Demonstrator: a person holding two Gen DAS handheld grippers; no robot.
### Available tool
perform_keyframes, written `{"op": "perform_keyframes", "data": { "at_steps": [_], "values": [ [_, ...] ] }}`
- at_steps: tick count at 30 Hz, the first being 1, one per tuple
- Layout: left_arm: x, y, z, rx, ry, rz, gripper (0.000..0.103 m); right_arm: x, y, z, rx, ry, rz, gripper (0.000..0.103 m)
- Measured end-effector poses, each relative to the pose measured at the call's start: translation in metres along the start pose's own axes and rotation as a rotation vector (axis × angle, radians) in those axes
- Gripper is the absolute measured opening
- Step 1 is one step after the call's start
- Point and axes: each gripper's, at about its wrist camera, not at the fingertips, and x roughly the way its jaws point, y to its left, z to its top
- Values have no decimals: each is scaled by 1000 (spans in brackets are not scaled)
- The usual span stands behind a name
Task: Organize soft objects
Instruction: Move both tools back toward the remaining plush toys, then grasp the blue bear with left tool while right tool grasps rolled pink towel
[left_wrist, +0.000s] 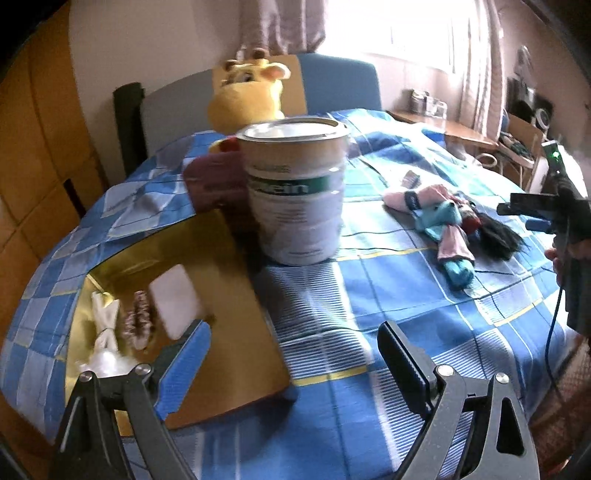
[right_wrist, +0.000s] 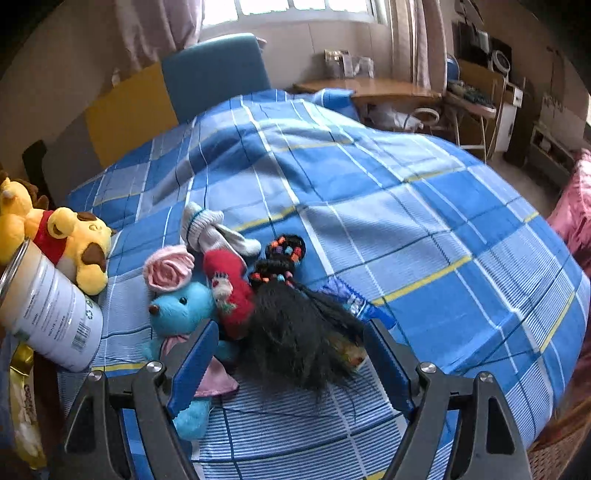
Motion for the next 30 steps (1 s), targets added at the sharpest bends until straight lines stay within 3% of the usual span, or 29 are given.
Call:
{"op": "perform_keyframes", "data": {
  "at_steps": [8,16,18,25,30],
  "values": [
    [23,-30,10,43,42,-62,92,1,-13,-1,60,-3,-54,82],
    [45,-63,29,75,55,-167,90,6,-48,0,236,36,-16,82],
    [54,-73,36,74,71,-203,86,7,-49,0,245,46,-8,82],
    [87,-114,63,79,97,-287,83,7,-50,0,258,51,9,82],
    [112,-139,82,77,109,-306,83,7,-52,1,275,51,35,82]
  ]
}}
